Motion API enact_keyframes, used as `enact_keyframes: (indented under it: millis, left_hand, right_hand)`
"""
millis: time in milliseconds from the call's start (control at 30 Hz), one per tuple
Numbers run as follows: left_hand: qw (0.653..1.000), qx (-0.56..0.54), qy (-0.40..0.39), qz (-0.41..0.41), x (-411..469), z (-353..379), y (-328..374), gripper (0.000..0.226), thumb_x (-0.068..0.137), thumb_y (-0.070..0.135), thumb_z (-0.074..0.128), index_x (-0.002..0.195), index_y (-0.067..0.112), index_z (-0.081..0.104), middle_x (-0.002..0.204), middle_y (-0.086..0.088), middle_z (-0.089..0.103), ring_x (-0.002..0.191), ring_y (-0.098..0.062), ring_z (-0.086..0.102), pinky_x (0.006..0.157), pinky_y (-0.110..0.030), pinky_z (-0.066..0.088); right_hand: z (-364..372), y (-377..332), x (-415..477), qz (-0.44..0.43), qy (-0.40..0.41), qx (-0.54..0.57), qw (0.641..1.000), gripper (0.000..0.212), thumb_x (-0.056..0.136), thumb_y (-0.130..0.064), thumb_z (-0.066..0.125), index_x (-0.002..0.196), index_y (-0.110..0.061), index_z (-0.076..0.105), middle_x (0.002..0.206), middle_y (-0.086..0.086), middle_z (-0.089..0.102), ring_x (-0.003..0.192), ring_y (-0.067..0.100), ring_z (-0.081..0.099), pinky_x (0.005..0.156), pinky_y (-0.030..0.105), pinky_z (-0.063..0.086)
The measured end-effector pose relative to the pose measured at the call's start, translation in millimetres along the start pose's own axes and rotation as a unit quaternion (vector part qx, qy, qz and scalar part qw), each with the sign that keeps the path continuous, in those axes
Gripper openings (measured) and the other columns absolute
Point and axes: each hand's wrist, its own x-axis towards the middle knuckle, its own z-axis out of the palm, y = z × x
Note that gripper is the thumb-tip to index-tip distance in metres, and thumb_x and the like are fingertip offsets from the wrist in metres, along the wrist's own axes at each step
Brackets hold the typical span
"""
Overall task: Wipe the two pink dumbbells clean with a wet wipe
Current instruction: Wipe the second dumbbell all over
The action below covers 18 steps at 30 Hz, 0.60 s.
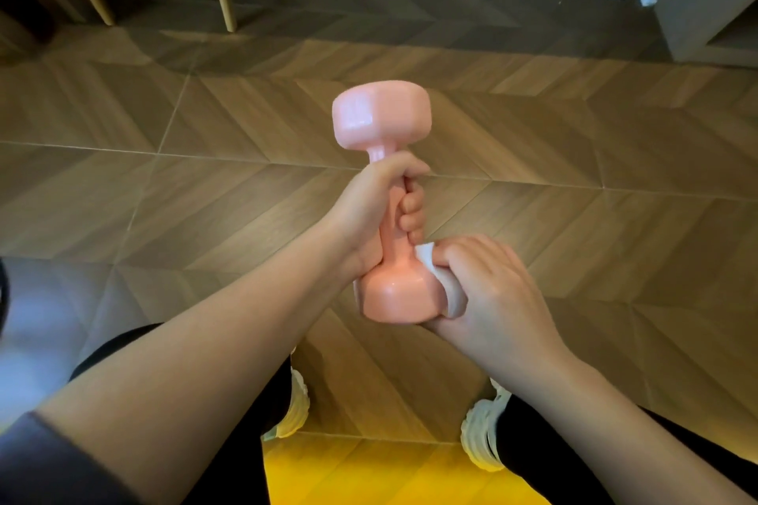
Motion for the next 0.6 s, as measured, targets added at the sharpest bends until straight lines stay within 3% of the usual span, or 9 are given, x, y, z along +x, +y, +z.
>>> enact_keyframes:
  millis: [100, 167, 300, 367, 533, 600]
  left_hand:
    - [0.998, 0.007, -0.053, -0.018, -4.2, -2.7, 2.3, 0.033, 0.09, 0.015, 0.046, 0.058, 0.018, 0.037, 0.049, 0.001, 0.028, 0.037, -0.012, 0.027, 0.043, -0.023, 0.027]
    - [0.996, 0.03, -0.08, -0.021, -7.1, -0.8, -0.2, 0.04, 0.091, 0.016, 0.048, 0.051, 0.018, 0.04, 0.047, 0.0, 0.032, 0.038, -0.013, 0.03, 0.042, -0.024, 0.03]
    - [0.992, 0.103, 0.027, 0.063, -3.2, 2.6, 2.9, 0.022, 0.091, 0.015, 0.062, 0.072, 0.01, 0.053, 0.056, -0.002, 0.051, 0.049, -0.013, 0.047, 0.047, -0.023, 0.042]
    - [0.992, 0.089, 0.067, 0.067, 0.7, 1.1, 3.8, 0.023, 0.09, 0.012, 0.064, 0.071, 0.013, 0.051, 0.057, -0.001, 0.047, 0.048, -0.012, 0.044, 0.046, -0.023, 0.039]
    - [0.999, 0.015, 0.015, 0.027, 1.2, -1.4, 1.0, 0.036, 0.09, 0.011, 0.057, 0.058, 0.021, 0.044, 0.05, 0.002, 0.037, 0.041, -0.012, 0.032, 0.042, -0.022, 0.028]
    - [0.999, 0.01, 0.009, 0.043, 0.3, -1.1, 1.7, 0.03, 0.089, 0.012, 0.06, 0.063, 0.019, 0.047, 0.053, 0.002, 0.042, 0.045, -0.012, 0.037, 0.045, -0.023, 0.032]
  right_hand:
    - [2.1, -2.3, 3.1, 0.013, -0.074, 0.095, 0.993, 0.04, 0.065, -0.025, 0.085, 0.093, -0.022, 0.056, 0.098, -0.002, 0.061, 0.097, 0.02, 0.056, 0.081, 0.041, 0.048]
    - [3.7, -4.7, 4.7, 0.016, -0.108, 0.109, 0.988, 0.035, 0.07, -0.031, 0.077, 0.089, -0.03, 0.047, 0.094, -0.005, 0.058, 0.094, 0.021, 0.057, 0.079, 0.046, 0.049]
    - [2.9, -3.8, -0.4, 0.002, -0.019, 0.011, 1.0, 0.036, 0.067, -0.03, 0.084, 0.093, -0.014, 0.063, 0.091, 0.0, 0.066, 0.088, 0.022, 0.061, 0.075, 0.035, 0.046]
    - [1.8, -2.9, -0.9, -0.006, -0.011, -0.016, 1.0, 0.043, 0.064, -0.028, 0.089, 0.097, -0.011, 0.066, 0.094, 0.0, 0.067, 0.091, 0.02, 0.061, 0.077, 0.031, 0.044]
    - [3.0, -5.5, 6.4, 0.005, -0.101, 0.039, 0.994, 0.043, 0.068, -0.037, 0.081, 0.099, -0.015, 0.062, 0.097, -0.002, 0.062, 0.095, 0.022, 0.059, 0.078, 0.04, 0.047]
    - [2.3, -4.1, 4.2, 0.012, -0.074, 0.019, 0.997, 0.042, 0.069, -0.04, 0.08, 0.098, -0.015, 0.063, 0.095, -0.003, 0.063, 0.093, 0.019, 0.058, 0.077, 0.03, 0.042]
